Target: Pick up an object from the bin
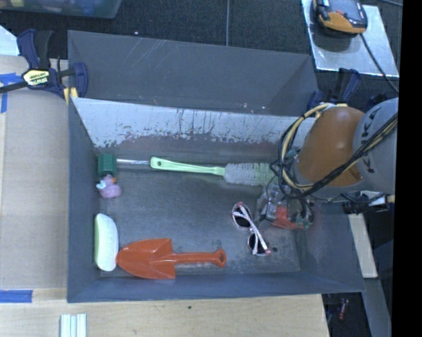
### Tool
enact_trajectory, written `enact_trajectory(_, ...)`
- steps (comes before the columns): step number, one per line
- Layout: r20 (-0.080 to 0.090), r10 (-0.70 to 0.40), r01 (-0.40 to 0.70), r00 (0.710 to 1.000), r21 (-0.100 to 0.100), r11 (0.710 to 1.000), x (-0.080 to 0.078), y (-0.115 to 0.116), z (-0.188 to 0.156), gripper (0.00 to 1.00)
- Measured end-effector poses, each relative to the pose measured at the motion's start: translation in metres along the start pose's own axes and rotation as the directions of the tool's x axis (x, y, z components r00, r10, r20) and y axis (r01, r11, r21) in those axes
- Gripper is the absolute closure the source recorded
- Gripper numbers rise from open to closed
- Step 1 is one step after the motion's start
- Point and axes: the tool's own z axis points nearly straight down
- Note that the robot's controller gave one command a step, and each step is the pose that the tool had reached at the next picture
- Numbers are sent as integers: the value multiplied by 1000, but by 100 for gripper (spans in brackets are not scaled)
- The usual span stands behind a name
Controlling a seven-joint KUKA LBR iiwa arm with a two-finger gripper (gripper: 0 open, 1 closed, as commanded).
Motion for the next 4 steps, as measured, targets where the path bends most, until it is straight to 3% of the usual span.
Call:
enact_trajectory(1, 0, 0, 0, 1000, 0, 1000, 0, 0, 0, 100)
enact_trajectory(2, 11, -4, 4, 1000, 0, 1000, 10, -28, -134, 0)
enact_trajectory(3, 4, -5, 5, 1000, 0, 1000, 11, -27, -129, 0)
enact_trajectory(4, 15, 13, -13, 1000, -1, 1000, -18, 16, -88, 0)
